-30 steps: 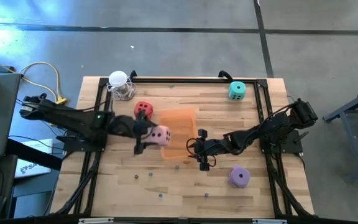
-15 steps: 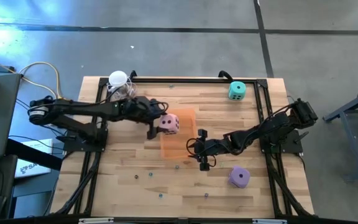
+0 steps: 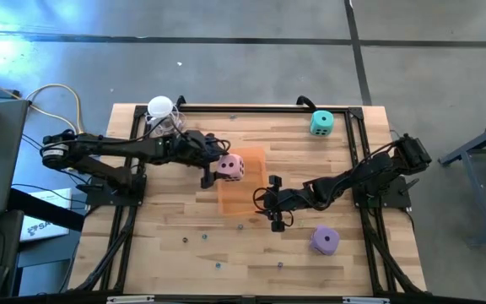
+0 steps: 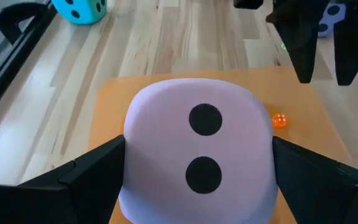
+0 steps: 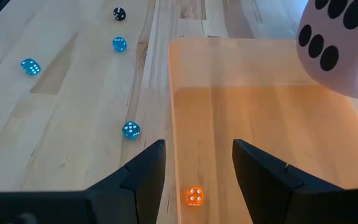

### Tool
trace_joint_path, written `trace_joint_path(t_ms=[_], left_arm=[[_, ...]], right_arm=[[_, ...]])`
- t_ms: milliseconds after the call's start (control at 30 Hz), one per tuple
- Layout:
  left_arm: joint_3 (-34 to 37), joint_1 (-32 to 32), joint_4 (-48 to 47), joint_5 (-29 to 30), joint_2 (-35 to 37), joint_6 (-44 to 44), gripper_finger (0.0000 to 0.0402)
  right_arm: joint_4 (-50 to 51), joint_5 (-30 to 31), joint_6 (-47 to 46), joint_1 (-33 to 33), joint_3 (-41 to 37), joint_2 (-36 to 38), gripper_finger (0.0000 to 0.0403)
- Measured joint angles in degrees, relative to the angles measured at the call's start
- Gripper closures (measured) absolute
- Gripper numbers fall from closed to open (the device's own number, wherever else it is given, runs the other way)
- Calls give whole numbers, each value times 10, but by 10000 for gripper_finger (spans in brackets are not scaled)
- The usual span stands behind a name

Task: Pick & Place Dice
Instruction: Put the large pink die into the orange bin

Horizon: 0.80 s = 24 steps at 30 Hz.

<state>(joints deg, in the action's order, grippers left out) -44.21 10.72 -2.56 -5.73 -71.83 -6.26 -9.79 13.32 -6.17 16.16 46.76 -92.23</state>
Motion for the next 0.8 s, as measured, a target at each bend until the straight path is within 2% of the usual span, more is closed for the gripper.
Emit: trace_joint_path(t_ms=[533,800], left_arm=[[3,-3,-6,1,-7,6,45],[4,-3,-2,70,-42,49,44]], right_arm=[[1,-4,0,0,0,0,225],[1,-4,0,0,0,0,225]])
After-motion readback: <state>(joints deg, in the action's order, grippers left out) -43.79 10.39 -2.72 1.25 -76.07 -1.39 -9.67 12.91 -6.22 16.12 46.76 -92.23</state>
